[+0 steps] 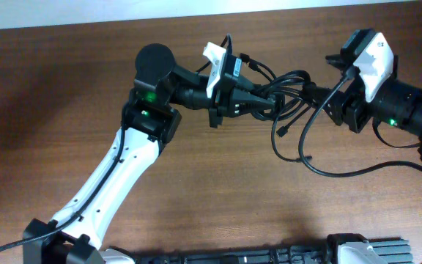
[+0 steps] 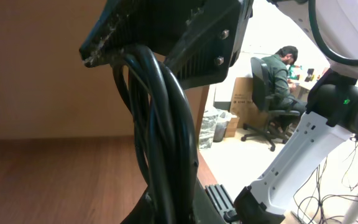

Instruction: Untangle cables

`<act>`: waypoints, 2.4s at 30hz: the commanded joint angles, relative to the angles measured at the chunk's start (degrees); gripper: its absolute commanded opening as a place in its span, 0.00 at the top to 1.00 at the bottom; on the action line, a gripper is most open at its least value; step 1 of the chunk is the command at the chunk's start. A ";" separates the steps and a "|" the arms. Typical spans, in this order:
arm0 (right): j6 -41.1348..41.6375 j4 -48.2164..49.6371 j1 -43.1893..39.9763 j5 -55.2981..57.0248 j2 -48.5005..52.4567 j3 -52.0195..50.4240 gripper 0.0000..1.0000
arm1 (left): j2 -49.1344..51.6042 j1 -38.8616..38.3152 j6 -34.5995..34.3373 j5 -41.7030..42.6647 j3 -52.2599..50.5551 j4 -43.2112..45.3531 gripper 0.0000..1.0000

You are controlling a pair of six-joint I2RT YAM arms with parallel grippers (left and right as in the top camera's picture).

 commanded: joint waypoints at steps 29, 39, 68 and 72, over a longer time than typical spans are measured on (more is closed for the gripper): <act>4.44 7.13 -0.15 15.04 -0.02 0.79 0.96 | -0.70 0.44 -4.48 4.26 -0.07 4.39 1.00; 7.63 9.07 -0.15 15.54 1.51 0.76 0.96 | -0.70 -1.03 -4.70 5.95 -0.07 5.70 1.00; 12.11 4.94 -0.22 23.12 3.08 0.76 0.13 | -0.70 1.66 -7.26 4.20 -0.07 7.39 1.00; 12.09 2.75 -0.20 23.06 1.90 0.74 0.08 | -0.70 3.02 -7.26 4.02 -0.07 7.39 1.00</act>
